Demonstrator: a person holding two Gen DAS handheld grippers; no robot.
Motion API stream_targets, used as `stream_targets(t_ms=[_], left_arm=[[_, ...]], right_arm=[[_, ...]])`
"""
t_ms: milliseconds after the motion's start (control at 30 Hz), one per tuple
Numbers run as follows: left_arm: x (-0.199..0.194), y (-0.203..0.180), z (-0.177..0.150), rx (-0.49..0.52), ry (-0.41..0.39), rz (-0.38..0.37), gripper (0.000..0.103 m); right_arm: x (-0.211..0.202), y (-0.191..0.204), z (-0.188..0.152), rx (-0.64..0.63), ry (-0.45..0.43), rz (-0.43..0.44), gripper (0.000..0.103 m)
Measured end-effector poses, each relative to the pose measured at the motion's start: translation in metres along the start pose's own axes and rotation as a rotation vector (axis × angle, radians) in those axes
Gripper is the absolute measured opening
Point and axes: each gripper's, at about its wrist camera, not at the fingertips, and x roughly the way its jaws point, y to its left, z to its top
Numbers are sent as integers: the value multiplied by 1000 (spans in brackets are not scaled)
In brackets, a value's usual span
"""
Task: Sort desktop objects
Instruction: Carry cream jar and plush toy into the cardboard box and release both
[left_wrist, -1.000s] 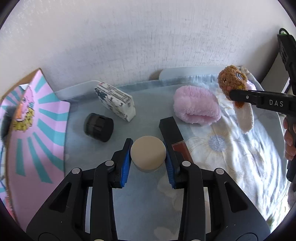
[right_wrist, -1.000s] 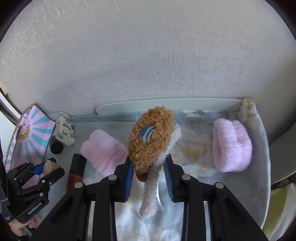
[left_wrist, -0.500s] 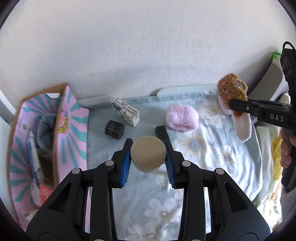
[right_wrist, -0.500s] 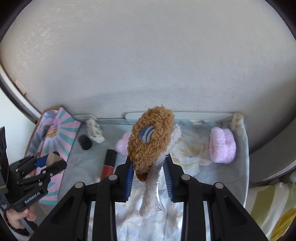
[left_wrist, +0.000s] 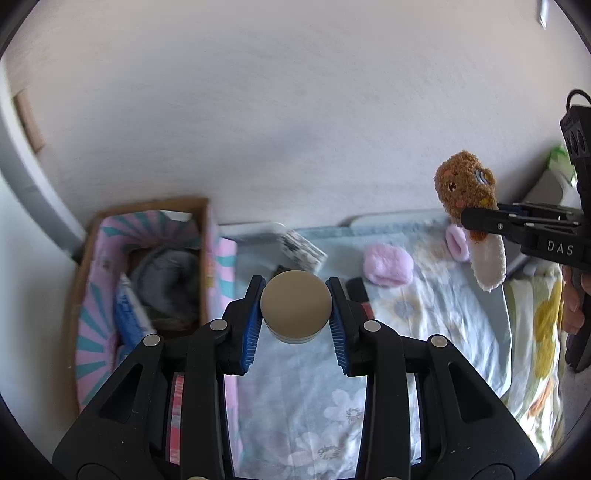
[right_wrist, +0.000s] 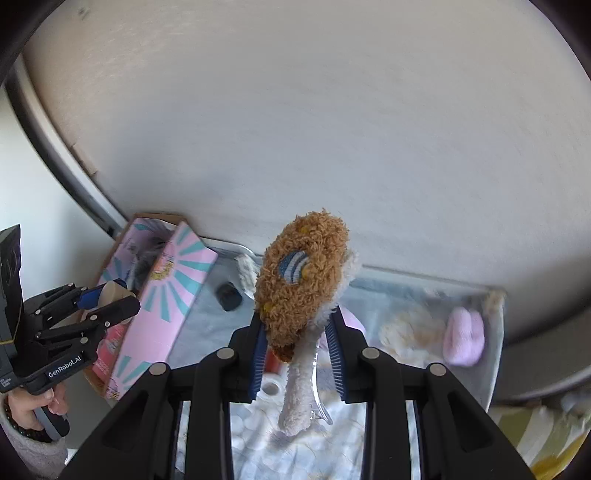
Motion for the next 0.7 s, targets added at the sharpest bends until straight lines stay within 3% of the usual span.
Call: stream_targets(t_ms=[400,700], left_arm=[[-39,64,3,-100,-51,88,30],[-51,116,-14,-194,-39,158,30]], right_arm=[[11,81,49,-197,9,78,28],[40,154,73,-355,77,155,28]])
